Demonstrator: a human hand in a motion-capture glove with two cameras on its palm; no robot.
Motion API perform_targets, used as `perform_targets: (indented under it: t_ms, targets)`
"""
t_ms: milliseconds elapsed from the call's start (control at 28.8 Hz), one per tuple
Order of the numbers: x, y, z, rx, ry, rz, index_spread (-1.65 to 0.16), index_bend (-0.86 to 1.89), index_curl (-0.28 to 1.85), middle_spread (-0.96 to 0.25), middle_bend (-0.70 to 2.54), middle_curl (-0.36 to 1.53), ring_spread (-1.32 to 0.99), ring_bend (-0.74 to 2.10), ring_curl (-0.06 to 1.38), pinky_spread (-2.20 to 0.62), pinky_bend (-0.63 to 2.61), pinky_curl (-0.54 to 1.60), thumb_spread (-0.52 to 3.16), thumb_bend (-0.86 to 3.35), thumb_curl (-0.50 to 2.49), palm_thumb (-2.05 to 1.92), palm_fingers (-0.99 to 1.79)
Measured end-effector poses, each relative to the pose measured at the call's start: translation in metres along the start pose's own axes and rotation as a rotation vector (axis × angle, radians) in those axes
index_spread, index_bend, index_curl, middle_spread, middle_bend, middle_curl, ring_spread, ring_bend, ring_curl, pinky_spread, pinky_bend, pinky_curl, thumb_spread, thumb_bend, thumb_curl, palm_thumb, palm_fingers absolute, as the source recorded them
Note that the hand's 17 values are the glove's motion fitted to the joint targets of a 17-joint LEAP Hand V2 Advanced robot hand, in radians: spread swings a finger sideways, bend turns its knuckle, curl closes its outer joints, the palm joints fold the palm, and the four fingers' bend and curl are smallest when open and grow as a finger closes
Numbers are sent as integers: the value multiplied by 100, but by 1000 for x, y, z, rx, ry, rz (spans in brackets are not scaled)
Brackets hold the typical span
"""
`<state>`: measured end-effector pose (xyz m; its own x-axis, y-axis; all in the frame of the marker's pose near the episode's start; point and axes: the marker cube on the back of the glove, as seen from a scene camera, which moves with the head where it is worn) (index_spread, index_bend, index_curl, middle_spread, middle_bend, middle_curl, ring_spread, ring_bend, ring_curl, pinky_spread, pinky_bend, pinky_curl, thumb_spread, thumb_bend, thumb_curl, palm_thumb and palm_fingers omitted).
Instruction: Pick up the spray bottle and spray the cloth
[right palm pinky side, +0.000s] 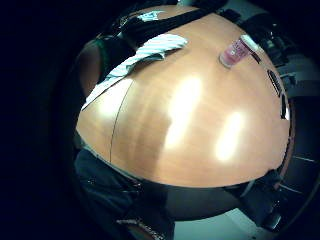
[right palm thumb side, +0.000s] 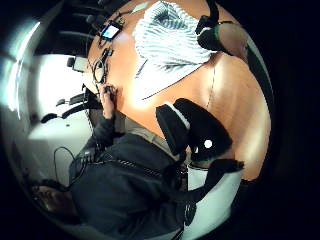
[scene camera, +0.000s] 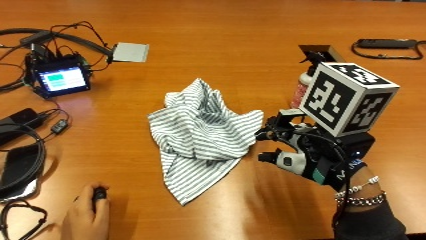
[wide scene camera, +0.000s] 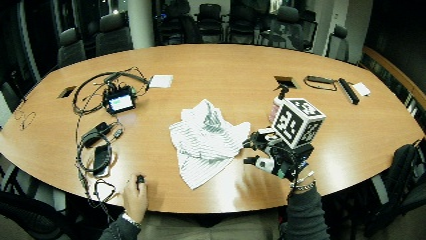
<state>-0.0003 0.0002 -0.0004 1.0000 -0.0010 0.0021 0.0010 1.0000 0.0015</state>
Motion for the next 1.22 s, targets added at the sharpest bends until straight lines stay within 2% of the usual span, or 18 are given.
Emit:
perform_targets:
  t_ms: [243, 555, 868, 1076, 1215]
  targets:
    - [-1, -2, 1, -7, -5, -2, -31, 36, 23, -8, 24, 15, -5, 26, 16, 18, 28, 16, 77, 25, 10, 42, 69]
    - [15, -5, -7, 61, 8, 52, -37, 31, 29, -8, 20, 21, -6, 23, 20, 22, 26, 22, 103, 22, 13, 45, 69]
    - [70, -30, -11, 237, -46, 294, -36, 18, 29, -9, 19, 25, -9, 33, 25, 18, 26, 25, 114, 18, 16, 49, 87]
    - [113, -70, -7, 372, -74, 525, -34, 13, 29, -10, 22, 29, -11, 40, 30, 11, 23, 26, 117, 17, 19, 54, 99]
    - [130, -94, -6, 503, -201, 601, -33, 10, 28, -11, 23, 32, -12, 40, 32, 9, 23, 28, 118, 17, 21, 58, 97]
